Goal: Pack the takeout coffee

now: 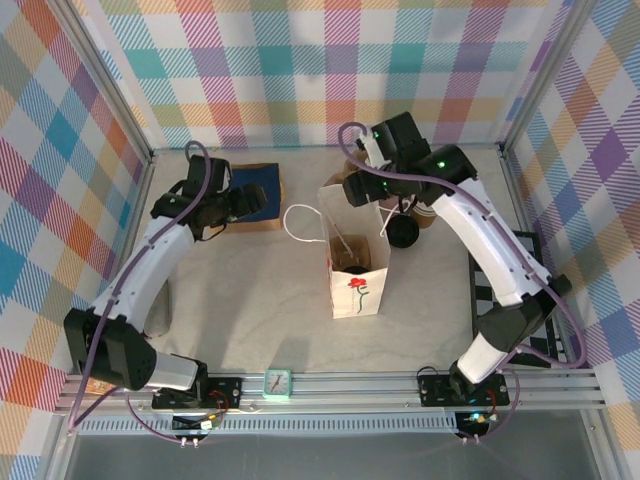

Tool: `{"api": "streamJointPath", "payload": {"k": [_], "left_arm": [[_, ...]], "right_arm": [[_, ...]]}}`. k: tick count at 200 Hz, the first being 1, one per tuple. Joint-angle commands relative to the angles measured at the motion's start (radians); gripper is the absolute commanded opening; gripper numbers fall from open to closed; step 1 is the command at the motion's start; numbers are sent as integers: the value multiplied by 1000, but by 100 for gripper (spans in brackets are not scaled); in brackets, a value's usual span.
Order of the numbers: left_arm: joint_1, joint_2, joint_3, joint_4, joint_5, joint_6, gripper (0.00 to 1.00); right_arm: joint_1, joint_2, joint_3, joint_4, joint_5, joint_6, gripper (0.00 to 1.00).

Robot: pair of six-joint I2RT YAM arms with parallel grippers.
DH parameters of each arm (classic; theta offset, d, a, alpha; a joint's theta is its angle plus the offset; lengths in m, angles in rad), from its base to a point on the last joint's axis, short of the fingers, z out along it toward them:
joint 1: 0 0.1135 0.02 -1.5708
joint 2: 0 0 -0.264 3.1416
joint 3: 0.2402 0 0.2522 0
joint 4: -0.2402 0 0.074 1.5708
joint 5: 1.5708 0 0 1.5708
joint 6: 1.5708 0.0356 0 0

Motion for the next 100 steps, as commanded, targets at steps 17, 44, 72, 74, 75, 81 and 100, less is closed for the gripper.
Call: {"api": "streamJointPath", "payload": {"k": [17,44,72,74,75,81,100], "left_arm": [[15,183,144,-4,-15,56,82],[14,362,301,-58,-34,91,76],[14,520,436,-92,-44,102,70],[14,530,448,-96,-43,103,70],[14,537,453,-97,-43,104,69],[14,565,486,-108,-44,106,68],[14,651,568,-135,-53,115,64]], "right_arm": [[-1,-152,1,64,72,9,90],[-36,-283,-117,167,112,36,98],[-200,-310,-223,154,102,111,100],[-214,-312,-233,153,92,119,99],[-221,-313,-235,153,87,121,99],[-254,-324,-275,163,58,140,99],[-314,-375,-402,230,-5,177,98]]}}
